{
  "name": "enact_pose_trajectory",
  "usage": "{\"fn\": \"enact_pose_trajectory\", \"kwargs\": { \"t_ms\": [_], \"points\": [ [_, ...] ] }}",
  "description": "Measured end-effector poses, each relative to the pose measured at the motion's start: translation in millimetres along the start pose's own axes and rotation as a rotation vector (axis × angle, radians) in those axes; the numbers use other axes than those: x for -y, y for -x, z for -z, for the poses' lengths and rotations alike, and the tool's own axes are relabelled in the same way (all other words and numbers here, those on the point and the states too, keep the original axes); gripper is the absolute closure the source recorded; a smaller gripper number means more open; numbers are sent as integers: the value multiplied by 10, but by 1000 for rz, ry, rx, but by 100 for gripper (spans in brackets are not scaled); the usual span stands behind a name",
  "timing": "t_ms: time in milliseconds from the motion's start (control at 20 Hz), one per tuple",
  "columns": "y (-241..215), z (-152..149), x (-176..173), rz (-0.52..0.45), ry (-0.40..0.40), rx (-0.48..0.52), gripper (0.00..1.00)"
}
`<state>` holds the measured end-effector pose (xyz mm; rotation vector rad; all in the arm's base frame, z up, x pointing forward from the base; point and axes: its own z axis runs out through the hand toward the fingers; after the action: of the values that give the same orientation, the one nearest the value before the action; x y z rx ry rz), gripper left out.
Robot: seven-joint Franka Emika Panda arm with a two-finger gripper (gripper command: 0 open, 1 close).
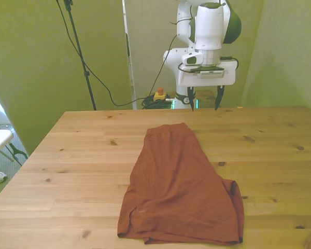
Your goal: Unfold the shorts
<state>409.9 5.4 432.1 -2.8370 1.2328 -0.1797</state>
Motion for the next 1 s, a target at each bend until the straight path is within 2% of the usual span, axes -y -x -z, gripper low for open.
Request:
{"fn": "enact_pose_trajectory", "kwargs": {
  "t_ms": [100,200,400,550,650,750,850,1000],
  "points": [
    [-25,-8,-17,-7,-1,3,0],
    [-259,53,-207,-50,-18,1,0],
    [-942,303,-920,-134,-64,-2,0],
    [-1324,357,-1468,-171,-84,14,0],
    [-1572,297,-1784,-185,-131,65,0],
    [-1821,211,-2036,-192,-212,141,0],
    [-2017,113,-2168,-186,-288,226,0],
    [-2211,-102,-2227,-189,-355,333,0]
  ]
}}
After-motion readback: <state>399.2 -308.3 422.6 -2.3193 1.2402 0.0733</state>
